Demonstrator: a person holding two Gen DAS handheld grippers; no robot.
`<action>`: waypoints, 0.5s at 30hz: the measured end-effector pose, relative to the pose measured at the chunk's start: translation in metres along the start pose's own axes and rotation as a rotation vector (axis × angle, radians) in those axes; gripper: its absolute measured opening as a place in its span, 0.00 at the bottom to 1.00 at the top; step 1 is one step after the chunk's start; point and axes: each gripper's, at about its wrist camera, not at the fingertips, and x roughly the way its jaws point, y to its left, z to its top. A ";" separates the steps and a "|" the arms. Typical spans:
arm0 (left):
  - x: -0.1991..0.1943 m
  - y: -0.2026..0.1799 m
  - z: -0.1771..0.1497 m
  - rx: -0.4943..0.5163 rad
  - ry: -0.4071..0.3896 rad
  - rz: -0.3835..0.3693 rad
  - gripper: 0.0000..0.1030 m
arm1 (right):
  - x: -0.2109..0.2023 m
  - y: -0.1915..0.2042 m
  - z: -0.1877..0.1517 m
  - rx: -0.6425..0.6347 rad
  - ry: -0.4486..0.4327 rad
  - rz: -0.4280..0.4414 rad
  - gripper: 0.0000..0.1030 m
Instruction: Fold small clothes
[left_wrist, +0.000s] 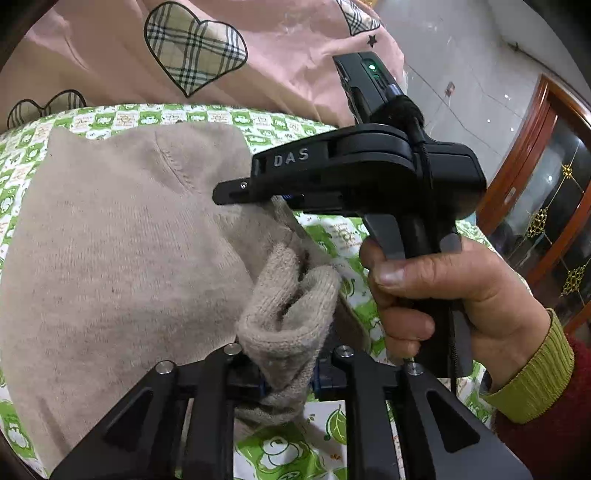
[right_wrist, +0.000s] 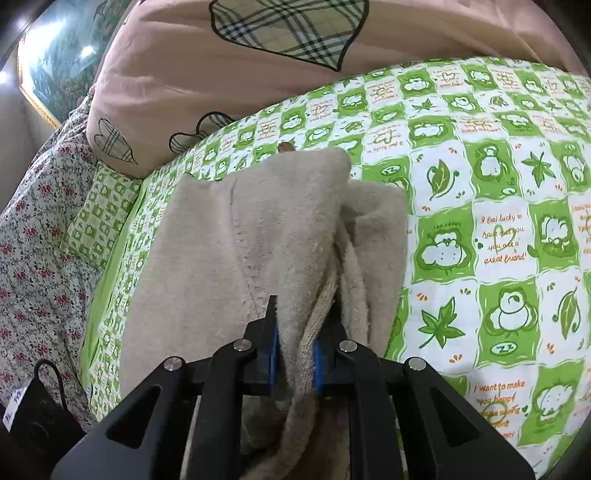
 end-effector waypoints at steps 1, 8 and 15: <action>-0.002 0.001 0.000 -0.002 0.007 -0.011 0.19 | 0.001 0.001 0.001 -0.011 -0.003 -0.006 0.15; -0.048 0.001 -0.012 0.021 0.024 -0.056 0.44 | -0.002 0.007 0.002 -0.078 -0.027 -0.051 0.15; -0.108 0.061 0.001 -0.103 -0.067 0.060 0.76 | -0.013 -0.010 -0.006 0.011 -0.042 -0.046 0.27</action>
